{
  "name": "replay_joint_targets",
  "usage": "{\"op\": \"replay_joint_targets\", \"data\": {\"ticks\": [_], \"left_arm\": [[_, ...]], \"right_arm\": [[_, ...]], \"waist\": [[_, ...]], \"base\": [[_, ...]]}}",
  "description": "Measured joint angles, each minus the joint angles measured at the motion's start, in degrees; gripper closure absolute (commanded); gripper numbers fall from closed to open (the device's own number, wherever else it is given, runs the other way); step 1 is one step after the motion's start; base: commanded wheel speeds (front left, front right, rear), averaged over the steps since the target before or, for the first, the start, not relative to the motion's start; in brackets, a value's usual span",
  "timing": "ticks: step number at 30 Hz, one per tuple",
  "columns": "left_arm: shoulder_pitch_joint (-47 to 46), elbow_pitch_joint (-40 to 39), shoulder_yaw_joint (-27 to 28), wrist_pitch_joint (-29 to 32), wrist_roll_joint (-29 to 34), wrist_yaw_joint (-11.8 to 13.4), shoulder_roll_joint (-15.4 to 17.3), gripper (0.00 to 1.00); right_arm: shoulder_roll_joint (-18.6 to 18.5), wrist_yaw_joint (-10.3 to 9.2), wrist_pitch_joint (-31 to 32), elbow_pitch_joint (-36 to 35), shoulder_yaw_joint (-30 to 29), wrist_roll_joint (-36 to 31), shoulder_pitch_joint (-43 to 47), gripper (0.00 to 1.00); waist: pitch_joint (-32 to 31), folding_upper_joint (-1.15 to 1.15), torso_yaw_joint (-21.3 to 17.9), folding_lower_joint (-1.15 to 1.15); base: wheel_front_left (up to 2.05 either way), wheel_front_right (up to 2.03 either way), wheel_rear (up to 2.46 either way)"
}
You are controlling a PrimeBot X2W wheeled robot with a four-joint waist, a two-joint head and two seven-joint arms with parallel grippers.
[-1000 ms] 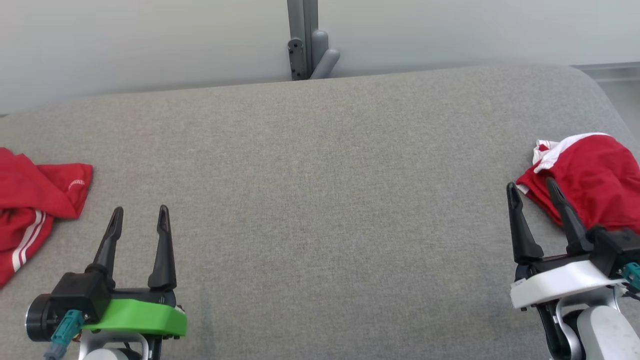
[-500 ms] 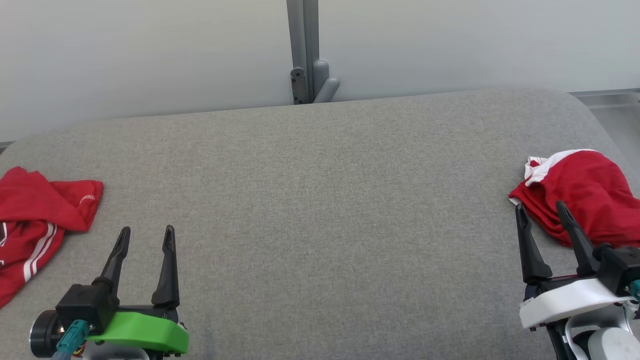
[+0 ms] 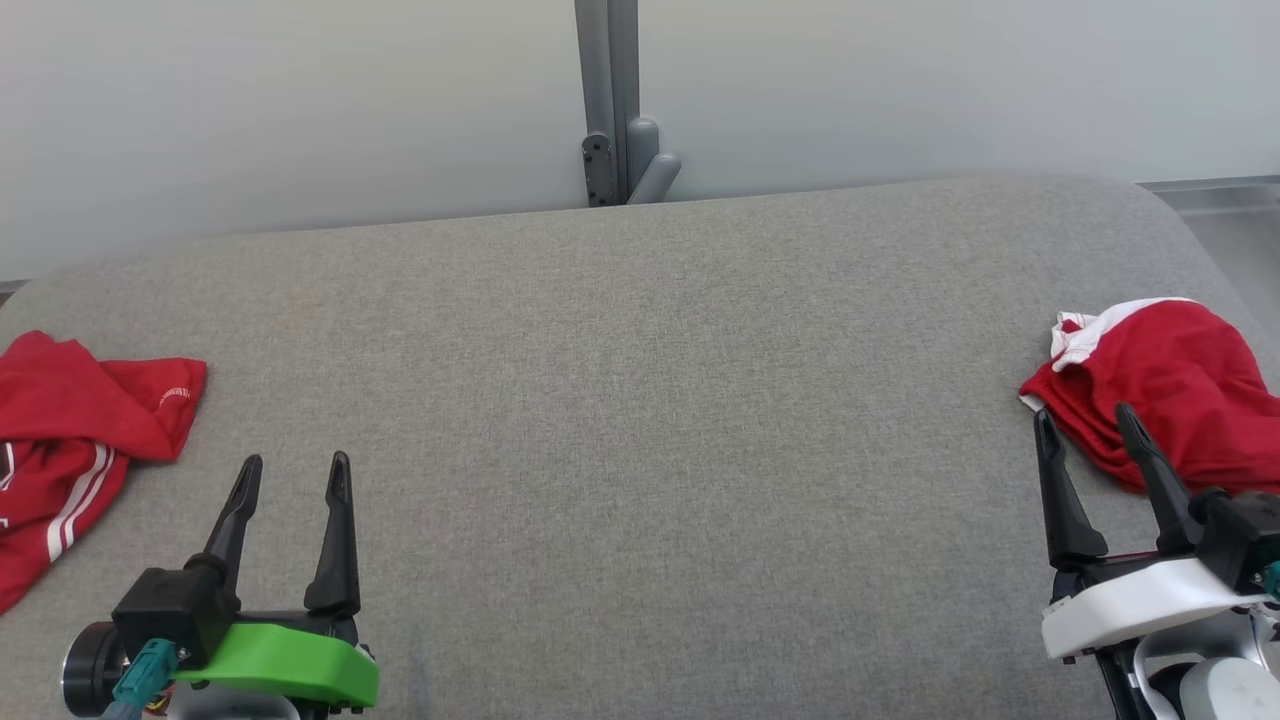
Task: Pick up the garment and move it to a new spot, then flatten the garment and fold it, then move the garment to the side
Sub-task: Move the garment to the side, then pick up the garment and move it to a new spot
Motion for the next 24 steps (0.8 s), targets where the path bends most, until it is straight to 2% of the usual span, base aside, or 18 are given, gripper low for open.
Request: {"op": "replay_joint_targets", "data": {"ticks": [24], "left_arm": [[-0.28,0.42,-0.55,-0.76,-0.51,0.6,0.18,0.0]], "right_arm": [[-0.03,0.0,0.43,-0.67,-0.79,0.01,0.59,0.0]], "waist": [[0.25,0.0,0.66,0.0]], "base": [[0.0,0.0,0.0]]}}
